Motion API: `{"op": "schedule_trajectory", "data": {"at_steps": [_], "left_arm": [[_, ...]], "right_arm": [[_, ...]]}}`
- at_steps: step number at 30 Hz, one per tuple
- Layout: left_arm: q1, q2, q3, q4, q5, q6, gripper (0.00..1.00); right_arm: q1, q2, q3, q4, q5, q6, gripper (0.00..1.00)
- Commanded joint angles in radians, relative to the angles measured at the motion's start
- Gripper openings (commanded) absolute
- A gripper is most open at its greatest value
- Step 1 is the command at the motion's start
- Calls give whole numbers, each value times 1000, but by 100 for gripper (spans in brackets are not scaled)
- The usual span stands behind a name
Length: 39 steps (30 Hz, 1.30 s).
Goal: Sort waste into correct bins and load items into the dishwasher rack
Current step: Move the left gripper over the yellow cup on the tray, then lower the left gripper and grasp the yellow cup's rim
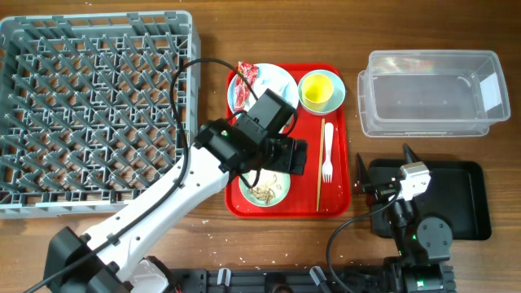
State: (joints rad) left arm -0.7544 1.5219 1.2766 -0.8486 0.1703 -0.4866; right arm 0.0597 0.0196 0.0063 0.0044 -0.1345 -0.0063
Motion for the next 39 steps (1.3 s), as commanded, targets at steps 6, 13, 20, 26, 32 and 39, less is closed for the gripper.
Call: {"op": "schedule_trajectory", "data": {"at_steps": [6,13,20,26,32,39], "left_arm": [[-1,38,6,444,-141,62,82],[-1,264,6,826,-93,211,87],[-1,427,6,947,-100,362,84],[-1,485,6,943,-101,519,76],[-1,491,6,923,-101,535,57],[-1,491,6,886,-101,534,36]], "right_arm": [[-1,-2,-1,5,-2,-18,100],[-1,-2,-1,5,-2,-18,100],[-1,-2,-1,5,-2,-17,100],[-1,-2,-1,5,-2,-17,100],[-1,-2,-1,5,-2,-17,100],[-1,-2,-1,5,-2,-18,100]]}}
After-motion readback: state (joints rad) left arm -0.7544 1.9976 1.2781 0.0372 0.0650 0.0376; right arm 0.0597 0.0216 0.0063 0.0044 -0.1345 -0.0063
